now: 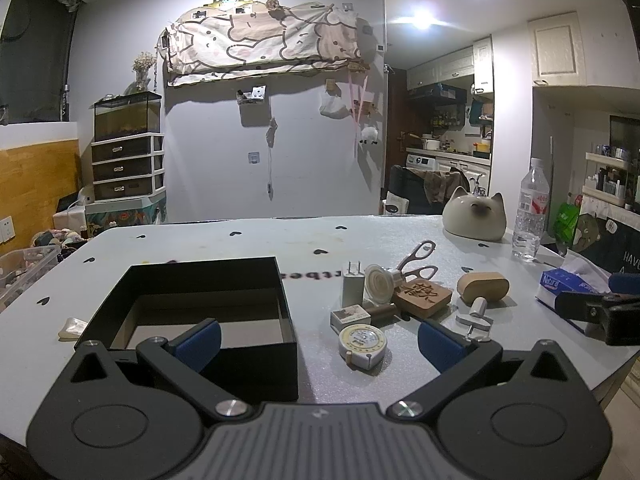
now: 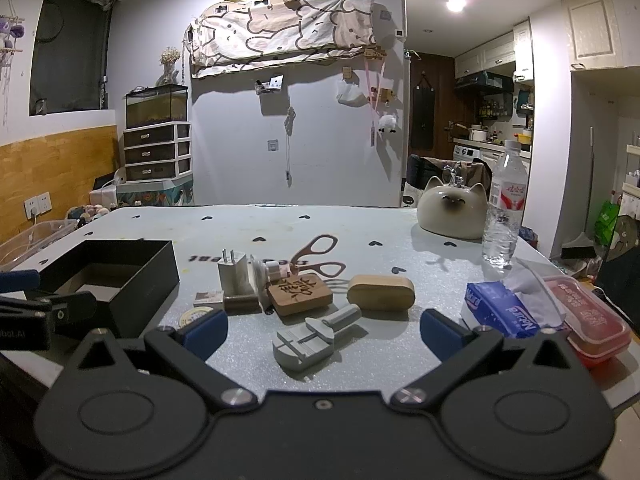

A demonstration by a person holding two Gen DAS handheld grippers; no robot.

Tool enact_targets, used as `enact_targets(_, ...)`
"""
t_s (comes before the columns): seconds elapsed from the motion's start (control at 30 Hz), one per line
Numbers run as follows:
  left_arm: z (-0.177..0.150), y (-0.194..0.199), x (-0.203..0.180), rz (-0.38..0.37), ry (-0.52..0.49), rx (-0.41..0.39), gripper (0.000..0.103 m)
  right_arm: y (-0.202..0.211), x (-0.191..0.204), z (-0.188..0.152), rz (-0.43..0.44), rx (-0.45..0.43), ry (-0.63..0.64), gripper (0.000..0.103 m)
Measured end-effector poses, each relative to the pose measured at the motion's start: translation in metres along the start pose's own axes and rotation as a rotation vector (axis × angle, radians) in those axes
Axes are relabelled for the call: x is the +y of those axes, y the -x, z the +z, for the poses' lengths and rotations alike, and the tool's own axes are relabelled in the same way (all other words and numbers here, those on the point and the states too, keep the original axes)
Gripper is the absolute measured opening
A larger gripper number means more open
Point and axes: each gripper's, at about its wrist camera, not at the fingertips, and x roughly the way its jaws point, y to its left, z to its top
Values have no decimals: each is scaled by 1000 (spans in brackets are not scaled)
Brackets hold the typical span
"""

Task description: Organize rigid objects

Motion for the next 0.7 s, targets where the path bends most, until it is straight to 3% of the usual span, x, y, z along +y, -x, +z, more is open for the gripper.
enact_targets(0.7, 2, 0, 0, 6, 4, -6, 103, 2, 3, 2, 2, -1, 5, 103)
